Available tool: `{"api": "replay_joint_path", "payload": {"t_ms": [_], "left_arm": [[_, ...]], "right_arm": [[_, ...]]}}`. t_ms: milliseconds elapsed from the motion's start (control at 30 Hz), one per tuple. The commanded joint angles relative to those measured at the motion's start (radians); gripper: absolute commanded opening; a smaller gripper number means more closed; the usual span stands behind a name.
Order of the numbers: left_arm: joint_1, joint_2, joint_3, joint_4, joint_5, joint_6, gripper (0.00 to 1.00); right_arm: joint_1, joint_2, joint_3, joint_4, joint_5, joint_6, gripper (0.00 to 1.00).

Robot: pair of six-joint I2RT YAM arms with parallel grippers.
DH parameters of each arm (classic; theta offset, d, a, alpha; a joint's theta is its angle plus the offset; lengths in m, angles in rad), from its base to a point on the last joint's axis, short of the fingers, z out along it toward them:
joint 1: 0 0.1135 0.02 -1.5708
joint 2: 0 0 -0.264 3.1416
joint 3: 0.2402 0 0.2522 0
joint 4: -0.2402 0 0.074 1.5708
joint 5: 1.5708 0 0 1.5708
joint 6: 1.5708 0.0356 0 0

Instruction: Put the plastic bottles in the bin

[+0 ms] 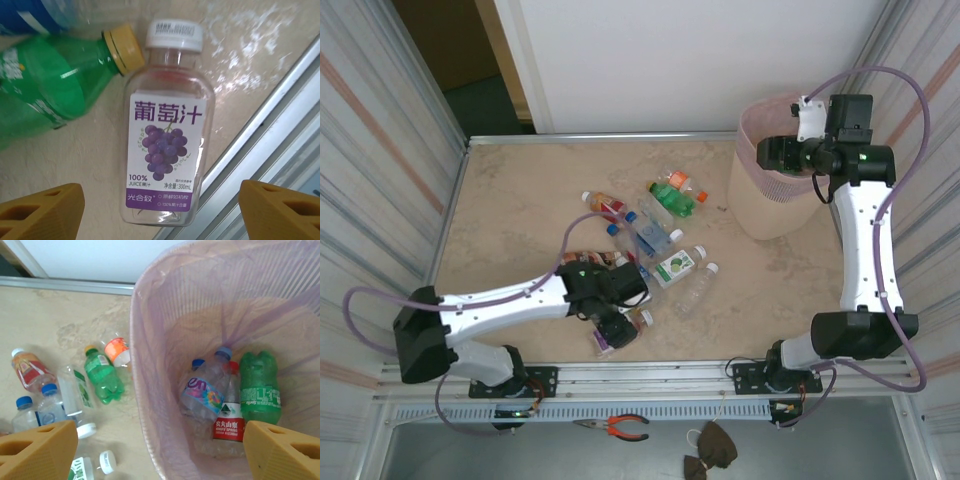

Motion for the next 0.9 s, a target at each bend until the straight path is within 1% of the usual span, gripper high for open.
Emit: {"api": "replay_joint_path", "payload": {"t_ms": [0, 133, 267, 400, 500, 667, 867], "left_arm": [[-0.015, 0.052, -0.003, -0.059, -0.03, -0.079, 0.83], [-0.024, 0.124, -0.006, -0.048, -0.03, -0.101, 0.85], [-0.025, 0.16, -0.044, -0.029, -0.018, -0.144, 0.86], [-0.025, 0.145, -0.098, -0.017, -0.014, -0.189, 0.87], [-0.027, 0.113, -0.144, 0.024, 0.012, -0.205, 0.87], [-0.047, 0.079, -0.191, 0.095, 0.055, -0.219, 0.85], [-0.089, 0.123, -0.197, 0.125, 0.061, -0.225, 0.8]], "right_arm": [[0.0, -0.036, -0.016, 0.015, -0.023, 0.013, 0.85], [-0.001, -0.046, -0.026, 0.015, -0.024, 0.008, 0.86], [-0.002, -0.054, -0.029, 0.016, -0.026, 0.005, 0.86], [0.001, -0.058, -0.031, 0.018, -0.033, 0.006, 0.86], [0.004, -0.058, -0.034, 0.018, -0.032, 0.003, 0.86], [0.006, -0.06, -0.048, 0.021, -0.029, 0.001, 0.86], [0.01, -0.06, -0.052, 0.023, -0.03, 0.0, 0.86]]}}
